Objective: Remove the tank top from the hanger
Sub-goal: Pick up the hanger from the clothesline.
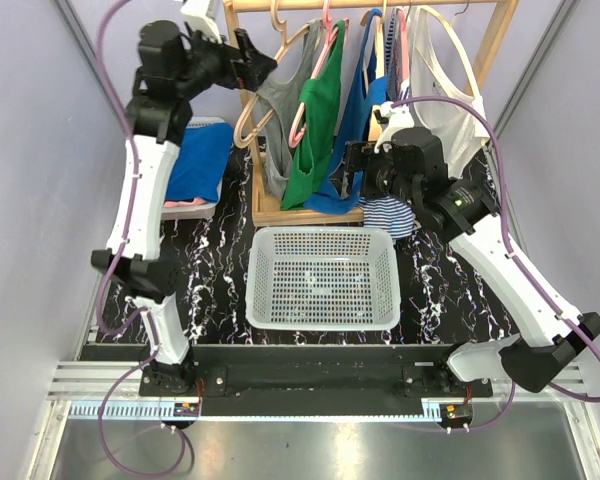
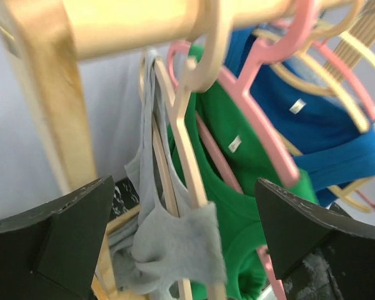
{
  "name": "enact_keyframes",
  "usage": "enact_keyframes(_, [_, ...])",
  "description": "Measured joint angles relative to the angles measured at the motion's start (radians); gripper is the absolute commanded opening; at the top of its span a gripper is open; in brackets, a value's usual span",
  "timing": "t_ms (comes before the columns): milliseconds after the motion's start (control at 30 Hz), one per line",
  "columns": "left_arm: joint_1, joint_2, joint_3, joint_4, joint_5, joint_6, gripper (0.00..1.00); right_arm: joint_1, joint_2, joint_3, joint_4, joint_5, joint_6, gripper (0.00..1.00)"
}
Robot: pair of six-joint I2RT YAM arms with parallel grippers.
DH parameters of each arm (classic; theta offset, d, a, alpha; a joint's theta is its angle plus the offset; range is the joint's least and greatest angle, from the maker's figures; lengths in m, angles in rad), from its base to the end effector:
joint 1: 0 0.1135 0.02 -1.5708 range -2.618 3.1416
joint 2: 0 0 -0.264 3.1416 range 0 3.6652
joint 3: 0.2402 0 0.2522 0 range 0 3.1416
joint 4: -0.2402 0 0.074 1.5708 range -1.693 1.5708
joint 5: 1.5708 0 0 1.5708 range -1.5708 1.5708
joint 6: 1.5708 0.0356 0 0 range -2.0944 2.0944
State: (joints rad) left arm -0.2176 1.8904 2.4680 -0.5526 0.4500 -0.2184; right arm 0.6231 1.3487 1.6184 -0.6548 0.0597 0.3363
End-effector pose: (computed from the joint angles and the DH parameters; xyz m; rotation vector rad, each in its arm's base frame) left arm 0.3691 -0.0975 0.5508 0.3626 1.5478 -0.6891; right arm 0.2314 0.1637 0.4530 -0.2458 1.9841 0.5685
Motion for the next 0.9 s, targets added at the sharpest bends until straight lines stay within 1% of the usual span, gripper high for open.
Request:
enact_keyframes(167, [-0.019, 0.07, -0.003, 0.008, -0.013, 0.004, 0.99, 0.011, -0.022, -0.04, 0.007, 0.002, 0.006, 0.85])
enact_keyframes(367, [-0.027, 0.074, -0.006, 0.034, -0.02, 0.017, 0.99, 0.014, -0.022, -0.043, 0.007, 0.003, 0.009, 0.84])
enact_keyframes(567, [-0.043, 0.075, -0.024, 0.052, -0.026, 0.048, 0.89, 0.014, -0.022, -0.054, 0.011, 0.005, 0.011, 0.84])
enact_keyframes(600, [-0.047, 0.077, -0.024, 0.053, -0.029, 0.054, 0.84, 0.014, -0.022, -0.058, 0.014, 0.006, 0.011, 0.84])
enact_keyframes(667, [-0.055, 0.08, -0.024, 0.054, -0.037, 0.063, 0.79, 0.014, -0.023, -0.066, 0.019, 0.008, 0.012, 0.84])
enact_keyframes(700, [-0.06, 0.081, -0.024, 0.055, -0.04, 0.069, 0.71, 0.014, -0.023, -0.072, 0.024, 0.009, 0.012, 0.84])
enact_keyframes(800, [-0.072, 0.091, -0.024, 0.06, -0.055, 0.08, 0.58, 0.014, -0.028, -0.09, 0.031, 0.01, 0.013, 0.84])
enact_keyframes(833, [-0.075, 0.095, -0.024, 0.062, -0.059, 0.082, 0.47, 0.014, -0.031, -0.095, 0.031, 0.01, 0.013, 0.84])
enact_keyframes(900, [-0.083, 0.105, -0.024, 0.063, -0.069, 0.089, 0.35, 0.014, -0.039, -0.105, 0.031, 0.011, 0.013, 0.84])
